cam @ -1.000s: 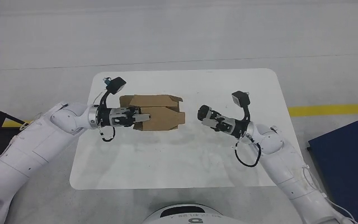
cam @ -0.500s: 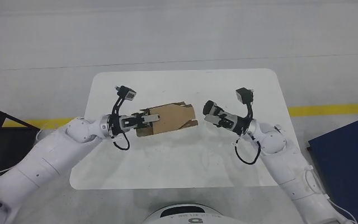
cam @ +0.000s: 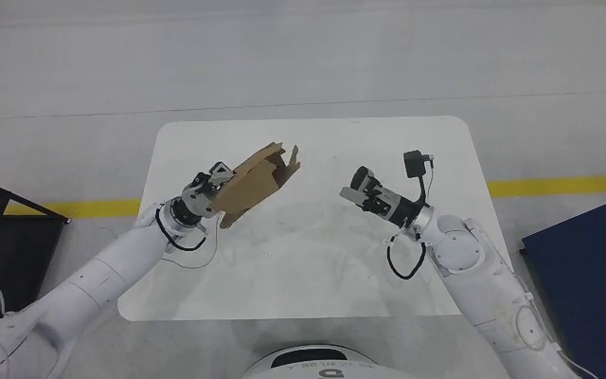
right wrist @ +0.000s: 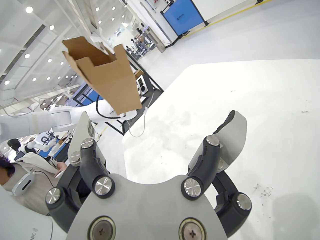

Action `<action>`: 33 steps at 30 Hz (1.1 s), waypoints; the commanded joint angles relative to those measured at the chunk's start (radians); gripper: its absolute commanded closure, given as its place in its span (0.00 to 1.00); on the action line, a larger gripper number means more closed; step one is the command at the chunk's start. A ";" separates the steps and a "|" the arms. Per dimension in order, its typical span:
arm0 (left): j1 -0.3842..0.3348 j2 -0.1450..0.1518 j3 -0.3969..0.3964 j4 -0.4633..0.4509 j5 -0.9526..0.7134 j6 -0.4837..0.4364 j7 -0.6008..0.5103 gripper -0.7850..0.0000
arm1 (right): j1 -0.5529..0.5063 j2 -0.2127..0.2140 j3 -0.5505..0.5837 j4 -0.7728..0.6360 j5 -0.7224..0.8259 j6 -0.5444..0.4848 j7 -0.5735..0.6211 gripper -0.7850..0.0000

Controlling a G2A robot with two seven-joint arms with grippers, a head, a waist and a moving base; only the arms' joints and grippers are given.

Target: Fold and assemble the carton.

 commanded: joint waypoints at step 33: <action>0.021 -0.168 -0.127 0.099 0.269 0.045 -0.067 1.00 | 0.140 -0.037 -0.169 -0.068 -0.039 0.100 0.099 0.00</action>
